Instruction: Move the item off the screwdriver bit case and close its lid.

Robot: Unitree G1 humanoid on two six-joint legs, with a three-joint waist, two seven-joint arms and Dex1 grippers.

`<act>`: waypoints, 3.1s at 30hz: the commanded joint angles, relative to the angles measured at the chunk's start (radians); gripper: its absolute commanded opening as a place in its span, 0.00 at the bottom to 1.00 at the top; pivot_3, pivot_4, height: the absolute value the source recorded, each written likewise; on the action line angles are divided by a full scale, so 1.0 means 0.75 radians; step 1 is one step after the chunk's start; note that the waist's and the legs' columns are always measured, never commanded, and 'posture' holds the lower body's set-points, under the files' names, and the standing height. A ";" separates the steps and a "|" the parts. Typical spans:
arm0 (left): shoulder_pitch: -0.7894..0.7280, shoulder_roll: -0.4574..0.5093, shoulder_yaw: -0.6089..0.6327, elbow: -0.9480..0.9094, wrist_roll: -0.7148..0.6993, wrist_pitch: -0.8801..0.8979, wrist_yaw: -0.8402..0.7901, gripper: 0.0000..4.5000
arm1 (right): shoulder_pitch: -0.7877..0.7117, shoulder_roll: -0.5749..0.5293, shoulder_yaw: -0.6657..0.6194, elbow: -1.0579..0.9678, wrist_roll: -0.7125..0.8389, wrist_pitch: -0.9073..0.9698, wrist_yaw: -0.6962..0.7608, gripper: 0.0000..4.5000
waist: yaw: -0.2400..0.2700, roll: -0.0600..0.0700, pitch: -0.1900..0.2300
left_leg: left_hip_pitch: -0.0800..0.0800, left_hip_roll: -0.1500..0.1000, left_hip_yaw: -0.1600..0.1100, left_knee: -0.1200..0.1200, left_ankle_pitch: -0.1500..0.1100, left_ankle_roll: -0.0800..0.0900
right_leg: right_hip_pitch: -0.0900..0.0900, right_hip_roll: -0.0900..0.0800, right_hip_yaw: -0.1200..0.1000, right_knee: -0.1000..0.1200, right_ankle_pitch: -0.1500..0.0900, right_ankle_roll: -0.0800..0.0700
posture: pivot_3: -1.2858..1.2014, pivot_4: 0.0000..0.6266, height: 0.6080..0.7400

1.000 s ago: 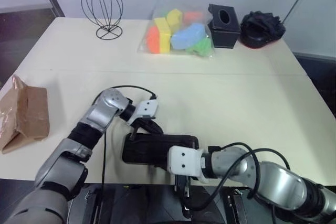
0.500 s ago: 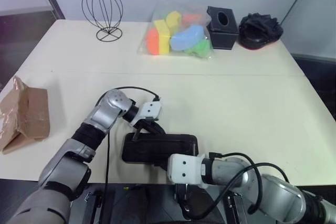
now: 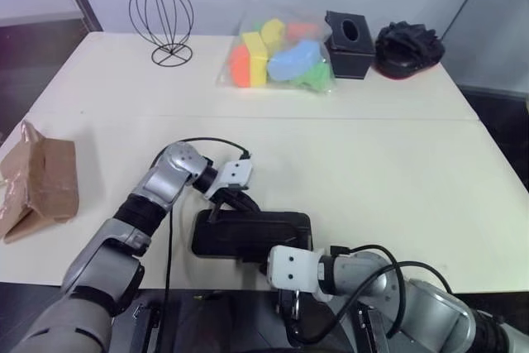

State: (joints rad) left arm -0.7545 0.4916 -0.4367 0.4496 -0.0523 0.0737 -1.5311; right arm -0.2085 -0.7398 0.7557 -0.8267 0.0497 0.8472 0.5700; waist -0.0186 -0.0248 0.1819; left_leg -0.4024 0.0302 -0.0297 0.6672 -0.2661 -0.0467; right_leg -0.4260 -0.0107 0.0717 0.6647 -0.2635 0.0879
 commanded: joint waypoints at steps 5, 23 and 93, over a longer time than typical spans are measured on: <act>0.009 0.016 0.010 -0.026 0.010 -0.004 -0.003 0.00 | 0.021 0.059 0.001 0.040 -0.073 -0.015 -0.018 0.01 | -0.002 0.000 0.000 | 0.001 0.000 0.000 0.000 0.000 0.000 | 0.000 0.001 0.000 0.000 0.000 0.000 | 0.52 0.24 0.98; 0.095 0.052 -0.033 -0.181 -0.023 0.084 -0.090 0.00 | -0.036 0.245 -0.021 0.237 -0.335 -0.030 -0.196 0.01 | -0.027 -0.001 -0.001 | 0.002 0.001 0.000 -0.001 0.000 0.000 | 0.000 0.002 0.000 0.002 0.000 -0.001 | 0.52 0.24 0.98; -0.105 0.003 0.135 0.434 0.188 -0.359 0.184 0.00 | 0.011 0.310 -0.110 0.183 -0.270 -0.196 0.005 0.01 | -0.008 0.003 -0.022 | 0.033 0.000 0.000 -0.023 0.000 0.000 | 0.024 0.001 0.002 -0.007 -0.012 -0.007 | 0.52 0.24 0.98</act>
State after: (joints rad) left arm -0.8363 0.4589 -0.3304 0.7579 0.0541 -0.1588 -1.4029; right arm -0.1934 -0.5211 0.6789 -0.6765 -0.1557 0.7207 0.5668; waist -0.0245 -0.0225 0.1654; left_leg -0.3775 0.0304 -0.0296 0.6496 -0.2662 -0.0467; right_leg -0.4083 -0.0097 0.0729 0.6587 -0.2724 0.0825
